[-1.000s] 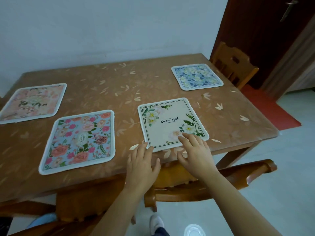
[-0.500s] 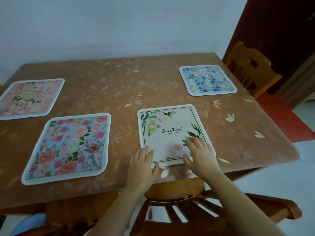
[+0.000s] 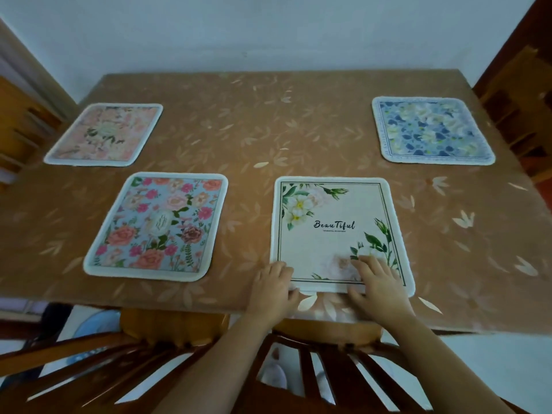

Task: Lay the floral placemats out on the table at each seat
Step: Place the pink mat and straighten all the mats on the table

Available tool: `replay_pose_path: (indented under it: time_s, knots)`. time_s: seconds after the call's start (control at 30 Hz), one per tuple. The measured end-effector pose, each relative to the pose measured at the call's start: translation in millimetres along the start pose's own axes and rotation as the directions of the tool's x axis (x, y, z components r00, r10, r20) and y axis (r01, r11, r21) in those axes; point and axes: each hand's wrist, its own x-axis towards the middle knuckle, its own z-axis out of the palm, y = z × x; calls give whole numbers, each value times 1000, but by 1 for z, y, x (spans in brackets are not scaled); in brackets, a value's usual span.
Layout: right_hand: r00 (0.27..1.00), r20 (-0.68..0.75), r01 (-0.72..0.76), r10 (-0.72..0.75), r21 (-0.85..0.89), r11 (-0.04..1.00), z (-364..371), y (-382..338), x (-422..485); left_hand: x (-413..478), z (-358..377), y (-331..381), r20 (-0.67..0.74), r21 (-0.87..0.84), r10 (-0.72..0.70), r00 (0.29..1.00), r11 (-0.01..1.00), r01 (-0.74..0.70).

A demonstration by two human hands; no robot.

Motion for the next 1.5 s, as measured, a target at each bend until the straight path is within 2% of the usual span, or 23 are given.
replay_pose_path:
  time_s: [0.23, 0.5, 0.73, 0.87, 1.5]
  knots:
    - [997, 36, 66, -66, 0, 998, 14, 22, -4, 9, 19, 8, 37, 93, 81, 996, 992, -84]
    - [990, -28, 136, -135, 20, 991, 18, 31, -4, 15, 24, 9, 63, 153, 141, 988, 977, -149]
    - [985, -107, 149, -135, 134, 980, 17, 40, -11, 13, 24, 10, 40, 150, 146, 988, 977, -151]
    - [981, -138, 155, -137, 136, 978, 18, 40, -11, 12, 24, 9, 33, 156, 162, 986, 974, -165]
    - [984, -116, 154, -135, 178, 972, 21, 38, -8, 7, 21, 7, -46, 50, 174, 984, 984, -172]
